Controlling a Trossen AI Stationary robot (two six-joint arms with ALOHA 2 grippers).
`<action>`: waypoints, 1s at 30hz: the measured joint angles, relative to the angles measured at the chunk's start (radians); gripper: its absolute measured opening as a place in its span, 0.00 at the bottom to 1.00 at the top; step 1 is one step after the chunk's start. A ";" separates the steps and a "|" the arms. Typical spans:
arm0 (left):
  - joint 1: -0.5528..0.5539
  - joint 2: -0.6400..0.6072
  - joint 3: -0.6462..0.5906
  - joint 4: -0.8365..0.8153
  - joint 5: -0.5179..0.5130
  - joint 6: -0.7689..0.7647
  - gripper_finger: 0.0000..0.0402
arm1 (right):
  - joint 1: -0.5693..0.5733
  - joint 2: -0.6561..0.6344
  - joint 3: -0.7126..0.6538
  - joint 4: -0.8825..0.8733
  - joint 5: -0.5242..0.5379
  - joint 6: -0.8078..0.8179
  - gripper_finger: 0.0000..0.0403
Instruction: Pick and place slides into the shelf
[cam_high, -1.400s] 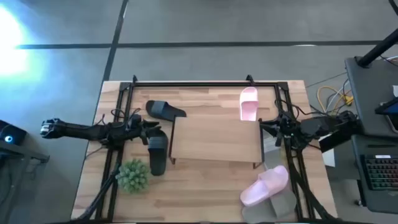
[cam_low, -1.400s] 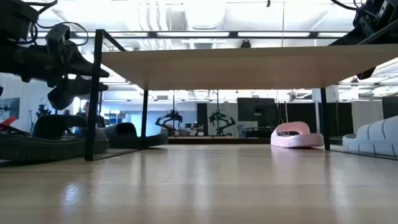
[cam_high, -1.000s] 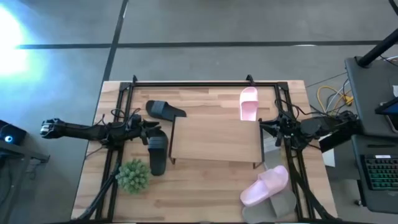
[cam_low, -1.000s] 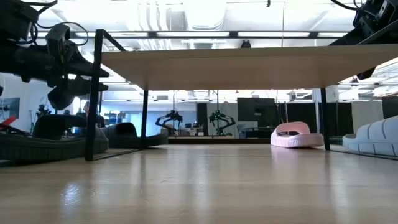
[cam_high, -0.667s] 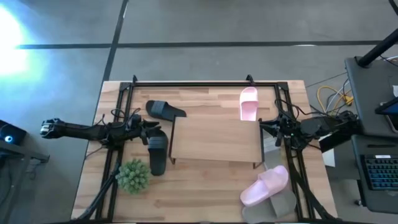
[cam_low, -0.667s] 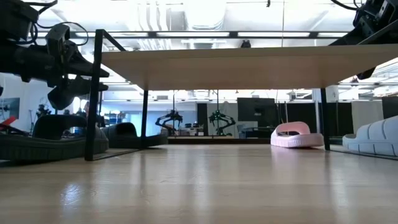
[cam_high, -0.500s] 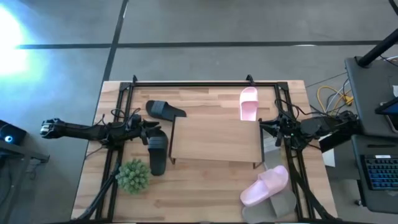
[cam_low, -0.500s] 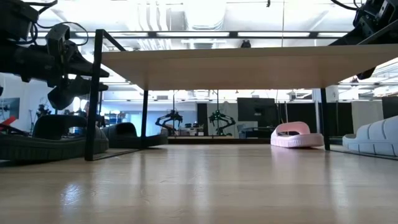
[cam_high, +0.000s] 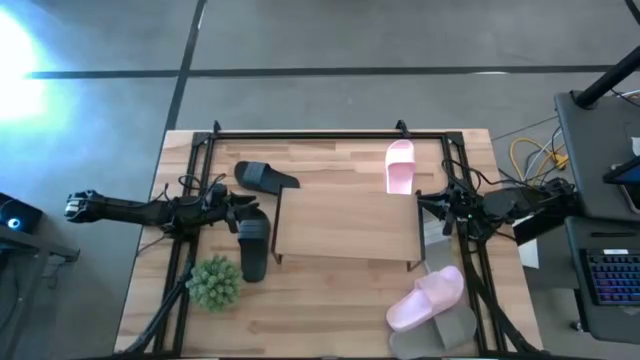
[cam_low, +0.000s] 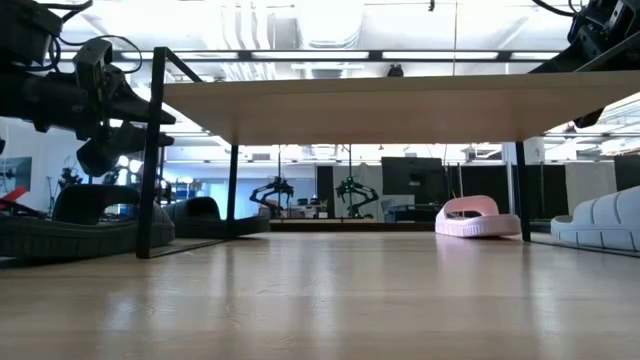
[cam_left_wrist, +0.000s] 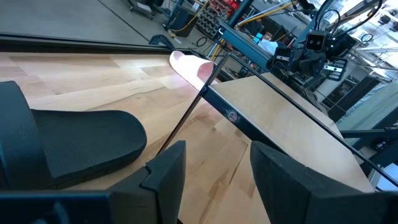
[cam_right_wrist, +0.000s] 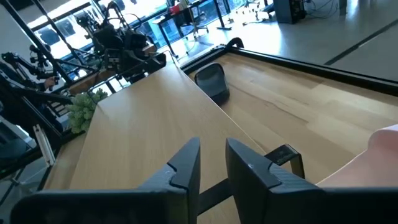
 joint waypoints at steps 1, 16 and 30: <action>0.000 0.000 0.000 0.000 0.000 0.000 0.41 | 0.000 0.000 0.000 0.000 0.000 0.000 0.17; 0.000 0.000 0.000 0.000 0.000 0.000 0.41 | 0.000 0.000 0.000 0.024 0.000 0.174 0.18; 0.000 0.001 0.000 0.000 0.000 0.000 0.41 | 0.000 0.107 0.001 0.795 -0.223 0.034 0.17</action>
